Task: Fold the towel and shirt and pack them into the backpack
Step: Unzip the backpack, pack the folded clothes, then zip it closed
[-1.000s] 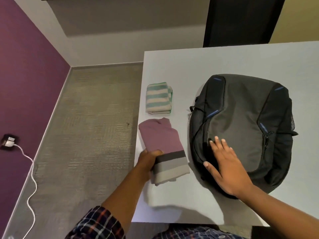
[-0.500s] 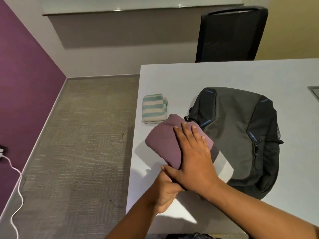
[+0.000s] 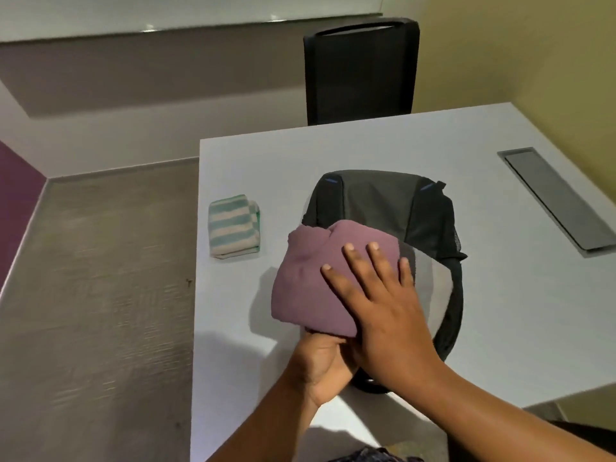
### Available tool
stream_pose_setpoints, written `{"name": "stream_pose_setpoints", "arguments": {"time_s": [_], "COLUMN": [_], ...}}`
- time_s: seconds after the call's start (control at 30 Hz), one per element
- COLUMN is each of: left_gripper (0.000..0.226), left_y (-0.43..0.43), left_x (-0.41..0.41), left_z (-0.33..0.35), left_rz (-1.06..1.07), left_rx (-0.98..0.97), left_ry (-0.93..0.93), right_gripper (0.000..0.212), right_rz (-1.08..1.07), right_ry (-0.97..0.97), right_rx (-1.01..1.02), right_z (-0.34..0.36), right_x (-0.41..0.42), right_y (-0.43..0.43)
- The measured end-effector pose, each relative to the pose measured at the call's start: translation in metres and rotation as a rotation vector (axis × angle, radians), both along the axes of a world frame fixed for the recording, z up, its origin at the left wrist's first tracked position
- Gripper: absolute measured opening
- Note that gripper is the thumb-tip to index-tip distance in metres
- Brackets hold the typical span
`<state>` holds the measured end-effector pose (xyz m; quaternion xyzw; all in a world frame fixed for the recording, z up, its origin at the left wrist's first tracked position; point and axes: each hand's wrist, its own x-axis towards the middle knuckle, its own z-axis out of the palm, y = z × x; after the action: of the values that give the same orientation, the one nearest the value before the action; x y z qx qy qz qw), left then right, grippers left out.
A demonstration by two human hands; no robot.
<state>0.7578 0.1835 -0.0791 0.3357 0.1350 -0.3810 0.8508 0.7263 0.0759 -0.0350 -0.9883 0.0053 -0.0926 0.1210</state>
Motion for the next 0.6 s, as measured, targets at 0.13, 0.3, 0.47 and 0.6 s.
{"name": "stream_pose_setpoints", "arguments": {"time_s": [0.13, 0.3, 0.47, 0.6], "left_gripper": [0.039, 0.038, 0.050, 0.067], "left_y": [-0.025, -0.041, -0.041, -0.023], "left_x": [0.002, 0.011, 0.008, 0.001], "left_z": [0.009, -0.016, -0.042, -0.091], "left_rz": [-0.126, -0.333, -0.570, -0.893], "left_rx": [-0.190, 0.136, 0.726, 1.017], "left_ry": [0.167, -0.052, -0.794, -1.550], "right_gripper": [0.079, 0.057, 0.071, 0.073], "right_rz": [-0.003, -0.050, -0.105, -0.154], "right_ry": [-0.033, 0.008, 0.028, 0.050], "right_rx": [0.063, 0.201, 0.227, 0.250], "right_z": [-0.004, -0.013, -0.032, -0.033], "right_x": [-0.014, -0.018, -0.032, -0.043], "right_y": [-0.031, -0.071, -0.101, -0.115]}}
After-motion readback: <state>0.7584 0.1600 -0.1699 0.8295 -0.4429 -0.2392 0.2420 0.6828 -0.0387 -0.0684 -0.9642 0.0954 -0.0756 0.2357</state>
